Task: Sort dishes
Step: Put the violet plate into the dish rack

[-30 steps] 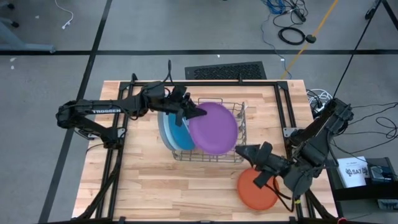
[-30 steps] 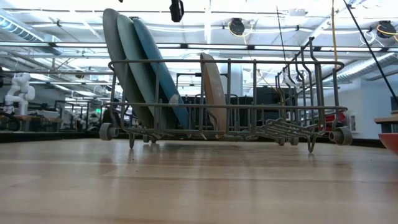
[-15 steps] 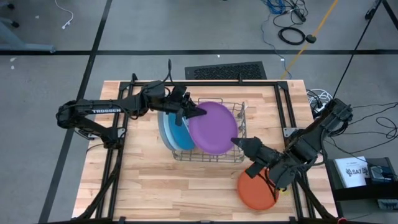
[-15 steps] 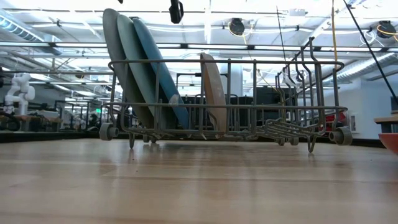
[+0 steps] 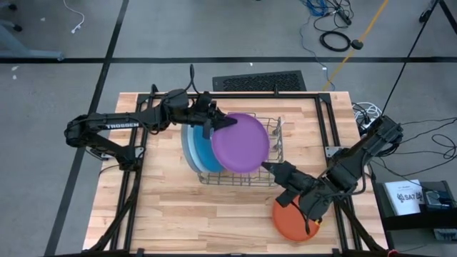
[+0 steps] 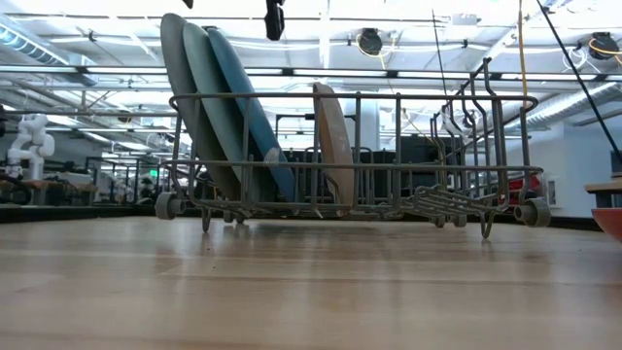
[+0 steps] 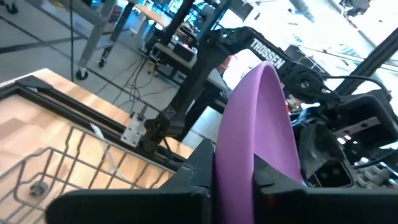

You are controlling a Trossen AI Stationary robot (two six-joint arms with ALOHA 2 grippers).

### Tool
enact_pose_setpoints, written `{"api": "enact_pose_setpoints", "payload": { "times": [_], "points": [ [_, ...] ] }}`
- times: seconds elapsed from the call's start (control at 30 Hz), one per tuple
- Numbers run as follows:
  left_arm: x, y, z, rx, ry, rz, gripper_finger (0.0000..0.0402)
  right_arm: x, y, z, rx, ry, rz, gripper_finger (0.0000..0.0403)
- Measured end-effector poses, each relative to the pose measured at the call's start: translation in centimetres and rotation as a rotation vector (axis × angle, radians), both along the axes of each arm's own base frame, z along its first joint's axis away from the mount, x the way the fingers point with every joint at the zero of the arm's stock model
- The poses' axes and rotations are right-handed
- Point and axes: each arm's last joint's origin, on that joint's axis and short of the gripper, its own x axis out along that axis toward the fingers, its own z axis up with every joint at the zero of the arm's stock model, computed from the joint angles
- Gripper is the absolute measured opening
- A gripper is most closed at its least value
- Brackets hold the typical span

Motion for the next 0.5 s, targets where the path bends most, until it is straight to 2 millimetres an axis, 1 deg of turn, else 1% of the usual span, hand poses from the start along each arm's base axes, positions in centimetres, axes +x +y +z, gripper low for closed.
{"api": "enact_pose_setpoints", "payload": {
  "times": [0.13,0.2,0.5],
  "points": [
    [0.01,-0.23,0.02,-0.003,-0.001,-0.034,0.0062,-0.16,0.11,-0.02,0.014,-0.021,-0.019,0.0003],
    [0.02,-0.35,0.00,-0.003,0.000,-0.049,0.0072,-0.20,0.01,-0.05,0.027,-0.031,-0.033,0.0003],
    [0.07,-0.52,0.22,0.001,-0.022,-0.036,0.0080,-0.58,-0.28,-0.69,0.088,-0.027,-0.058,0.0002]
  ]
}}
